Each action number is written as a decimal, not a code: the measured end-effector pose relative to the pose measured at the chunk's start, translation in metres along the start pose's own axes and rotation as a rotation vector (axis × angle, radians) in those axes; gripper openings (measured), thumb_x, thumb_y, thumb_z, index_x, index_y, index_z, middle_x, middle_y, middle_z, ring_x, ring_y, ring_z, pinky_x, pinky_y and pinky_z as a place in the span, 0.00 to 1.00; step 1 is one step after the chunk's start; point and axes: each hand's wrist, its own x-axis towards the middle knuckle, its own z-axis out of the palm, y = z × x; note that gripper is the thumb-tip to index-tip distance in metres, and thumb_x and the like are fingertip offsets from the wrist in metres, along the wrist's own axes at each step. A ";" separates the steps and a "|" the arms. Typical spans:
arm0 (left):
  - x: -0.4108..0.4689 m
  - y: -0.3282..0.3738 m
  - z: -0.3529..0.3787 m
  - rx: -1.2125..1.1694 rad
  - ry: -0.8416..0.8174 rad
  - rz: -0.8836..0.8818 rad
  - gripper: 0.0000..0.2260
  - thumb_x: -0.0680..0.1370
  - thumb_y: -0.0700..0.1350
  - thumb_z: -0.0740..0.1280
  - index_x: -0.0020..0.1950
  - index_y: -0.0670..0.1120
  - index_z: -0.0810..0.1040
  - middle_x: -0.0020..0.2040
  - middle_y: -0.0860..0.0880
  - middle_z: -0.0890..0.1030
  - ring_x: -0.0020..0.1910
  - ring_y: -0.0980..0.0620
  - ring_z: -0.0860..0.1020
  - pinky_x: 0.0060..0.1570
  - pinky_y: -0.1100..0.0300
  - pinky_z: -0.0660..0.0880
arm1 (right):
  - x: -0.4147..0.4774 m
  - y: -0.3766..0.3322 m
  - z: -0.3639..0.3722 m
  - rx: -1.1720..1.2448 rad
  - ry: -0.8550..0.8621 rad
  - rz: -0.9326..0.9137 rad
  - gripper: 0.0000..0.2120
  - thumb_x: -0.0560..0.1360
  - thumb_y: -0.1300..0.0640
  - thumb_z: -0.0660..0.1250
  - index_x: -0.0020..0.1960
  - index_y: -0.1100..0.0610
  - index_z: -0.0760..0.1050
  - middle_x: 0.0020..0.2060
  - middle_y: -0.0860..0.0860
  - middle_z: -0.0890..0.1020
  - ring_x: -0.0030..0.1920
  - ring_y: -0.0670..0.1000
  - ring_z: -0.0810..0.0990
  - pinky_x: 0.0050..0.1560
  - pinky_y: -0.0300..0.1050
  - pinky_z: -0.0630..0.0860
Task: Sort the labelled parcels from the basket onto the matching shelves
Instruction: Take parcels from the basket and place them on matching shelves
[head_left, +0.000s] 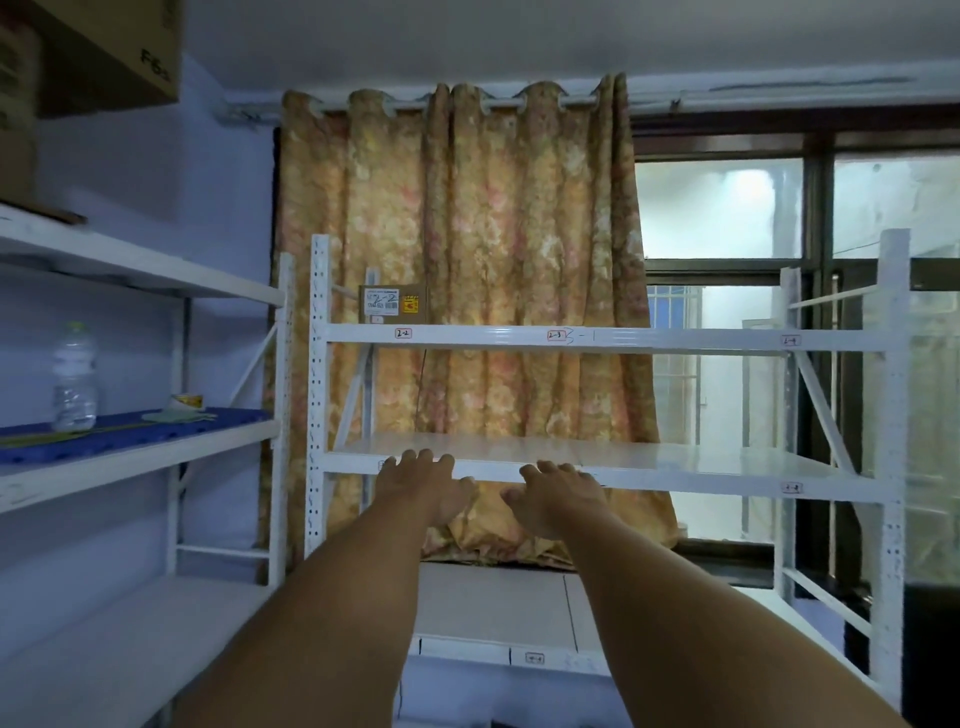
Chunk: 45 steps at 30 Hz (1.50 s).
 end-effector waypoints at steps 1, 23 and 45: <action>-0.004 -0.002 0.000 0.008 0.001 -0.008 0.28 0.84 0.63 0.47 0.79 0.50 0.62 0.78 0.44 0.65 0.75 0.42 0.63 0.74 0.44 0.61 | -0.002 -0.003 -0.001 0.005 0.005 -0.016 0.30 0.84 0.37 0.49 0.80 0.52 0.63 0.75 0.54 0.69 0.75 0.59 0.67 0.72 0.57 0.65; -0.323 -0.335 0.130 0.068 -0.273 -0.890 0.29 0.83 0.64 0.48 0.78 0.50 0.65 0.77 0.44 0.67 0.76 0.43 0.64 0.73 0.45 0.62 | -0.120 -0.417 0.110 0.214 -0.295 -0.899 0.30 0.85 0.38 0.49 0.79 0.55 0.64 0.77 0.57 0.68 0.74 0.62 0.69 0.72 0.57 0.67; -0.619 -0.435 0.551 -0.643 -0.592 -1.665 0.14 0.76 0.59 0.58 0.58 0.56 0.72 0.59 0.50 0.77 0.55 0.45 0.77 0.55 0.48 0.75 | -0.371 -0.680 0.534 -0.028 -1.052 -1.230 0.27 0.84 0.40 0.48 0.73 0.55 0.70 0.68 0.56 0.75 0.65 0.58 0.74 0.63 0.56 0.73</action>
